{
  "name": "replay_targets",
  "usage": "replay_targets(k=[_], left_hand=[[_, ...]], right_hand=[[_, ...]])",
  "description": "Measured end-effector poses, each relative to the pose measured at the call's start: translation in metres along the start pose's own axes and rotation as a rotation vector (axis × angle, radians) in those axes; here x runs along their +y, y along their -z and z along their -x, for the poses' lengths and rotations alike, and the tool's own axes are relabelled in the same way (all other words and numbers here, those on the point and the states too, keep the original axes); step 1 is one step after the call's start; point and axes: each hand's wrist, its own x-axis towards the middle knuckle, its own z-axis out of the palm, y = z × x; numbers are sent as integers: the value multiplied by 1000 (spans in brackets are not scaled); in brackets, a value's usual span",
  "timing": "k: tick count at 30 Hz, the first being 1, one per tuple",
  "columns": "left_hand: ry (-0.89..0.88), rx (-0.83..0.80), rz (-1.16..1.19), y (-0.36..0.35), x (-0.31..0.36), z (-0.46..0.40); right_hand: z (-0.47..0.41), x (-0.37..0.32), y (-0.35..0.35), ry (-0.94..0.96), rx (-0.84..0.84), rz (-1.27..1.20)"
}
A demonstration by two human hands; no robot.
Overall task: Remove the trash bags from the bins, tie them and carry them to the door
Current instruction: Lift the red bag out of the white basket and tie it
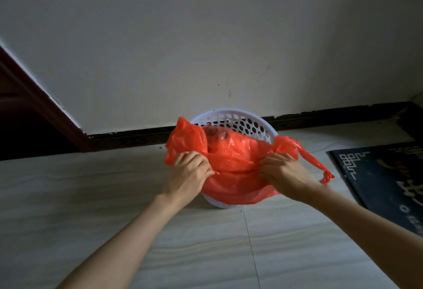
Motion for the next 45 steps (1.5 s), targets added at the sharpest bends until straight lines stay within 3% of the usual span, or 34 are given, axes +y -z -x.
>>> replay_targets(k=[4,6,8,12,13,15,18,20,25,29,33,37,41,45], left_hand=[[19,200,-134,6,10,-18],[66,199,-100,8,11,-29],[73,50,-52,13,13,-35],[42,-552,-65,20,18,-24],[10,-617,-104,21,19,-19],[-64,-597,-187,20,18,-8],[-116,-431,-286,22,14,-1],[-160,-288,-259,18,11,-1],[-170,-196,-151,26,9,-10],[-160,-244,-15,33,1,-16],[-150,-241,83,39,0,-19],[-149,-104,-90,44,12,-26],[17,-50,-349,47,20,-29],[242,-199,-418,51,15,-26]], right_hand=[[-11,-3,5,-106,309,158],[-16,-1,4,-134,371,222],[-15,2,3,-133,368,288],[2,6,-2,17,365,264],[10,5,-2,45,331,227],[26,2,-2,66,213,208],[46,1,-12,44,8,355],[47,5,-16,4,-30,413],[29,16,-2,27,173,336],[22,24,14,128,207,217],[16,18,19,98,217,283],[7,12,18,-3,255,245],[13,6,24,-4,176,162],[26,-1,15,-30,-24,184]])
